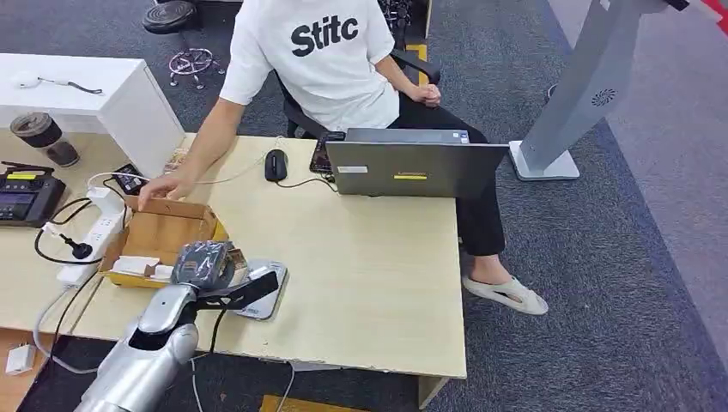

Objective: Pass the card to the sensor for recognition and then transmit it.

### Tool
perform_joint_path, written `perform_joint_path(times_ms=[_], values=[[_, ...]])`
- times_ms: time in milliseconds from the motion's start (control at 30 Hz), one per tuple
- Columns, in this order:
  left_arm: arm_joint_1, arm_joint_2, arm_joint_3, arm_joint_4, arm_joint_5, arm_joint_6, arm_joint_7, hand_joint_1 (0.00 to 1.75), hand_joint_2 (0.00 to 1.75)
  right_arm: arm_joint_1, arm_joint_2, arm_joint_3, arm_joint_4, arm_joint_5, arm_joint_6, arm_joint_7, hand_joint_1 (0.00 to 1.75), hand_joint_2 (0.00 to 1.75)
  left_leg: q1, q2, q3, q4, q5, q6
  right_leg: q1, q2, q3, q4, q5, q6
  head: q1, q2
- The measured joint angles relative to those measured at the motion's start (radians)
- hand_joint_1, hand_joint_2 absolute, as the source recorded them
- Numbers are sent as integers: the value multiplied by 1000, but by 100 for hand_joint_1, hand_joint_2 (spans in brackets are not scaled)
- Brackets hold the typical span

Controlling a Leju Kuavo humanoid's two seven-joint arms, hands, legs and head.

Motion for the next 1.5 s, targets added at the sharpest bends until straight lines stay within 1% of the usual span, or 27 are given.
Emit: perform_joint_path(times_ms=[100,300,400,633,733,967,1400,1433,1467,1500], values=[[-14,24,11,-11,-6,-3,4,175,175,0,0,0,0,3,0,-3,0,175,0,0,-1,0,0,0,0,0,-1,0,0,0,0,0],[-126,90,61,-37,1,-43,-3,175,175,0,0,0,0,18,-9,-9,0,175,0,0,-3,0,2,0,0,0,-2,0,1,0,0,0],[-159,107,75,-46,-1,-46,-1,175,175,0,0,0,0,18,-10,-9,0,175,0,1,-3,0,2,0,0,1,-3,1,1,0,0,0],[-192,143,104,-48,-18,-43,8,175,175,-1,0,0,0,34,-11,-14,0,175,0,1,-3,0,2,0,0,1,-4,1,1,0,0,0],[-205,153,115,-48,-28,-33,6,175,175,-2,0,0,0,34,-11,-16,0,175,0,2,-3,0,2,0,0,2,-4,1,1,0,0,0],[-241,168,125,-48,-32,-31,5,175,175,-2,0,0,0,34,-11,-19,0,175,0,3,-4,0,2,0,0,4,-5,1,2,-1,0,0],[-247,169,131,-48,-35,-29,4,175,175,-2,0,0,0,34,-12,-19,0,175,0,6,-10,0,1,0,0,7,-12,1,2,-1,0,0],[-251,169,131,-47,-35,-29,3,52,175,-2,0,0,0,36,-12,-18,0,175,0,7,-10,0,1,0,0,7,-12,1,2,-1,0,0],[-257,169,131,-46,-37,-30,3,0,175,-2,0,0,0,41,-13,-14,0,175,0,7,-10,0,1,0,0,7,-12,1,2,-1,0,0],[-263,169,131,-45,-40,-31,2,0,175,-2,0,1,0,56,-14,-8,0,175,0,7,-11,0,1,0,0,7,-13,1,2,-1,0,0]])
